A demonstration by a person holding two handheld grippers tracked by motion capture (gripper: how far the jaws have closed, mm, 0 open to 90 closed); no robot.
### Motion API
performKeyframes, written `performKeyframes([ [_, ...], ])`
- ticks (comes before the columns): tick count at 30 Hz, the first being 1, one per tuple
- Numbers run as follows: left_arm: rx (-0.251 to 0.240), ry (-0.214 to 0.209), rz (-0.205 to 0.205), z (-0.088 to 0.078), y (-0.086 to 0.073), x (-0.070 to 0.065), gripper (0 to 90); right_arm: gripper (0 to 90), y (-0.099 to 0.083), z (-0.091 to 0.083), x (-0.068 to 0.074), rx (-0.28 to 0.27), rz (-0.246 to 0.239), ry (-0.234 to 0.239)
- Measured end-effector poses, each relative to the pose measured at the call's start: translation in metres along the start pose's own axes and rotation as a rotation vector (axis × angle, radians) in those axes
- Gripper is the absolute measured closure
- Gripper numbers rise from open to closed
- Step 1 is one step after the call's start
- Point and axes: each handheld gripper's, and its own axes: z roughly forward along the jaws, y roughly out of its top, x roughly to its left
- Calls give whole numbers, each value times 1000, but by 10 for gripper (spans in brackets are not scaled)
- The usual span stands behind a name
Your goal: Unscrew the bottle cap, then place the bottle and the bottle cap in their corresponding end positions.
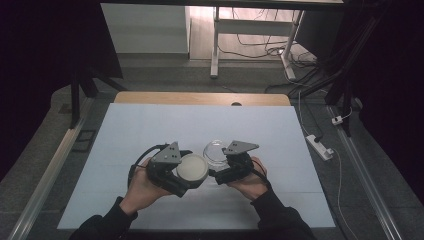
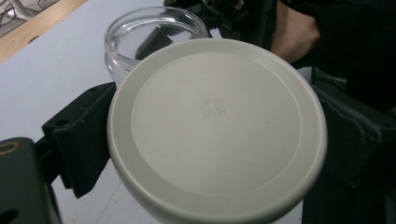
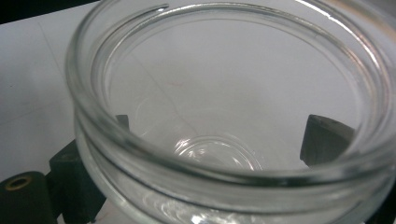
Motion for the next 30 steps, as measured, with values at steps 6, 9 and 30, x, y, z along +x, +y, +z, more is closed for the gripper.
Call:
performKeyframes([
  [6, 6, -7, 2, 3, -3, -2, 81, 67, 4, 1, -7, -5, 1, -13],
  [9, 9, -10, 1, 5, -5, -3, 81, 67, 7, 3, -10, -6, -1, -18],
  [30, 27, -45, 16, 30, -23, -3, 81, 66, 18, 25, -33, 0, 22, -55],
])
